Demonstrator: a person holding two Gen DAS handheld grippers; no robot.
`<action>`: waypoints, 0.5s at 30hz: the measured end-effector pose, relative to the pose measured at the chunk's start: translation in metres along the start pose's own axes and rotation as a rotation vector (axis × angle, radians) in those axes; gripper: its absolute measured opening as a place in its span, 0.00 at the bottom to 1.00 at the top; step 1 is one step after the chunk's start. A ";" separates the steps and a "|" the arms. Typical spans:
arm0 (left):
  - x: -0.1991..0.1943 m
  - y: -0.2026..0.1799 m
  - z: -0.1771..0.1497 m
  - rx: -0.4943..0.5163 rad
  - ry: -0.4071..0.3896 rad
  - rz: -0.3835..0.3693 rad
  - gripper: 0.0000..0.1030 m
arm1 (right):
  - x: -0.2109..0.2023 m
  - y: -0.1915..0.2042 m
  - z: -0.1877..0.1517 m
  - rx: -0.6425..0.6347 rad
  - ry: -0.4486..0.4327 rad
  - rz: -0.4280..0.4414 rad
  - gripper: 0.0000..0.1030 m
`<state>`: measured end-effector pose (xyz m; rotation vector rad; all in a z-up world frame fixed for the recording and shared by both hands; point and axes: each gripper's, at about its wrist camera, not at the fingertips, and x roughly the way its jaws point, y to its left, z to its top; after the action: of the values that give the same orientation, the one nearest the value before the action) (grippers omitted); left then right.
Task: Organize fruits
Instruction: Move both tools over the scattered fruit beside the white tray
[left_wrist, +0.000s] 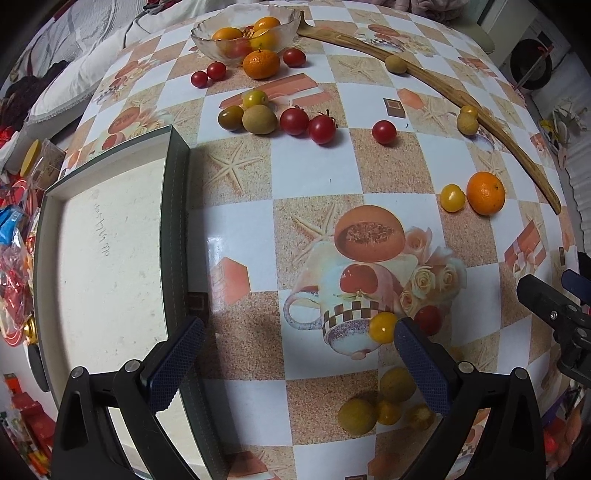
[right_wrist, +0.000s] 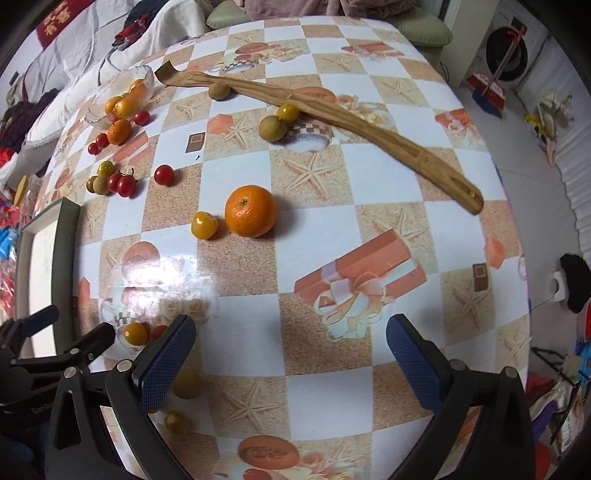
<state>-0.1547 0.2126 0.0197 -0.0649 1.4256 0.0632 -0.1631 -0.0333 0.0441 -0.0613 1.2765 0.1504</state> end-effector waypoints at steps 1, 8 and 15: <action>0.001 0.001 0.000 -0.003 0.004 -0.001 1.00 | 0.001 0.000 0.000 0.005 0.003 0.001 1.00; 0.004 -0.018 0.007 -0.002 0.024 0.009 1.00 | 0.002 0.004 -0.001 -0.017 0.015 0.001 1.00; 0.010 -0.024 0.010 -0.006 0.030 0.013 1.00 | 0.005 0.003 -0.001 -0.004 0.027 0.008 1.00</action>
<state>-0.1416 0.1900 0.0112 -0.0623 1.4561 0.0775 -0.1632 -0.0301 0.0389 -0.0620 1.3032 0.1594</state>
